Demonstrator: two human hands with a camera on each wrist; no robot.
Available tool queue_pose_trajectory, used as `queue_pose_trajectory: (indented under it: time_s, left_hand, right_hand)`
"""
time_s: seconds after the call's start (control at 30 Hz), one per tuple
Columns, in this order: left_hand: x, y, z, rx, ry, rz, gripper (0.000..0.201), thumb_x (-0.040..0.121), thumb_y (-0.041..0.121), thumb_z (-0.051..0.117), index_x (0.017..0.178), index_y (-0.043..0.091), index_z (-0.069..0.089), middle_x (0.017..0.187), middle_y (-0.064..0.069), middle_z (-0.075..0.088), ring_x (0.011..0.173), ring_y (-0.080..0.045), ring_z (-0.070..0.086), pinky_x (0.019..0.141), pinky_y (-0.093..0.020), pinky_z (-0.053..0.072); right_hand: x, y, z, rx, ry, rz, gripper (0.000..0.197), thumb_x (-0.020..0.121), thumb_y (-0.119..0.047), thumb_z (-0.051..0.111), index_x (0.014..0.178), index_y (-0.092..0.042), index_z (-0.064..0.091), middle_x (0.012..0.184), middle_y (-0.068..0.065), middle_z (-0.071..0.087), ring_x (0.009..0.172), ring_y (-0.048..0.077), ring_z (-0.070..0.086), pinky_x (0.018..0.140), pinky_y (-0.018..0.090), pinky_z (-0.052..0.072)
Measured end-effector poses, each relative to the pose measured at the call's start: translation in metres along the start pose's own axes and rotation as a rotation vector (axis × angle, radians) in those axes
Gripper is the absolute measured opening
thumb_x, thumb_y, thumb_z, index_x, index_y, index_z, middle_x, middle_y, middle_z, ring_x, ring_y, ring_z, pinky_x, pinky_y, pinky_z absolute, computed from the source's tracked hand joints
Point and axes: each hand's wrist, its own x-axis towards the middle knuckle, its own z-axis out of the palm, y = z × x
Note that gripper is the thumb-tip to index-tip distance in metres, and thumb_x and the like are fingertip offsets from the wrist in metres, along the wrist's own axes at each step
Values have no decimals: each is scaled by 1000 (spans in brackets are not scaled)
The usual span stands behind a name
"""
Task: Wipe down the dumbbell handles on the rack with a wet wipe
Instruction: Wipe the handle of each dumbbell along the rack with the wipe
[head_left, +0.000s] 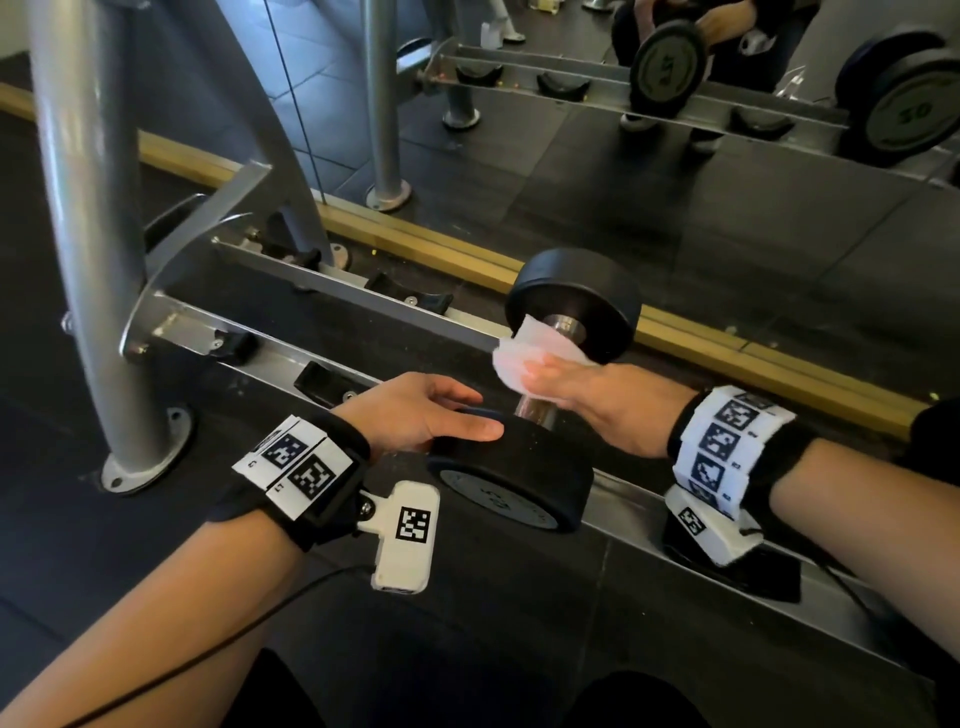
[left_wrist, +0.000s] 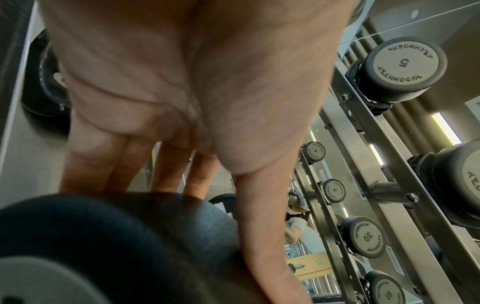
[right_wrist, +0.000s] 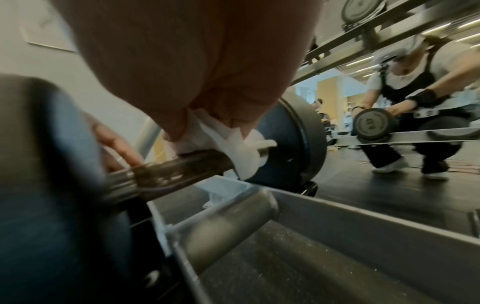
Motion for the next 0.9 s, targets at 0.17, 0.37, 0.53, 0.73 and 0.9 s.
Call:
queue_pose_trajectory:
  time_s: [0.17,0.37,0.53,0.73,0.9]
  left_hand:
    - [-1,1,1,-5,0,-3,90,42,54,86,124,27,62,118,0,72,109,-20,69,102,-47,52]
    - [-6,0,5,-7,24,12,93,38,60,83,123,27,63,114,2,72,105,-16,71,101,-43,53]
    - [-7,3,4,-14,15,-1,90,39,56,83,122,27,64,114,1,73,107,-17,70,103,-45,52]
    - [-9,3,5,-6,17,-14,82,47,57,82,121,28,63,115,1,72,105,-16,71,100,-42,54]
    - [-8,0,8,-39,84,-12,99,47,52,83,137,27,52,126,5,61,113,-20,66,101,-43,53]
  right_hand:
    - [15,7,-15,-5,-31,233,69,85,-73,51,139,-29,52,134,4,58,119,21,56,110,42,37]
    - [15,-7,-5,-12,-74,290,54,94,-52,57,140,-25,52,142,4,53,125,23,53,110,40,37]
    - [14,-14,-20,219,-13,166,38,96,-25,58,134,-28,57,137,-1,55,119,16,53,104,31,40]
    - [25,-10,-47,290,221,207,42,103,-37,44,144,-35,46,129,1,57,109,19,59,92,30,51]
    - [22,-12,-9,345,-43,190,51,100,-36,53,148,-27,41,156,-8,34,143,15,33,120,35,23]
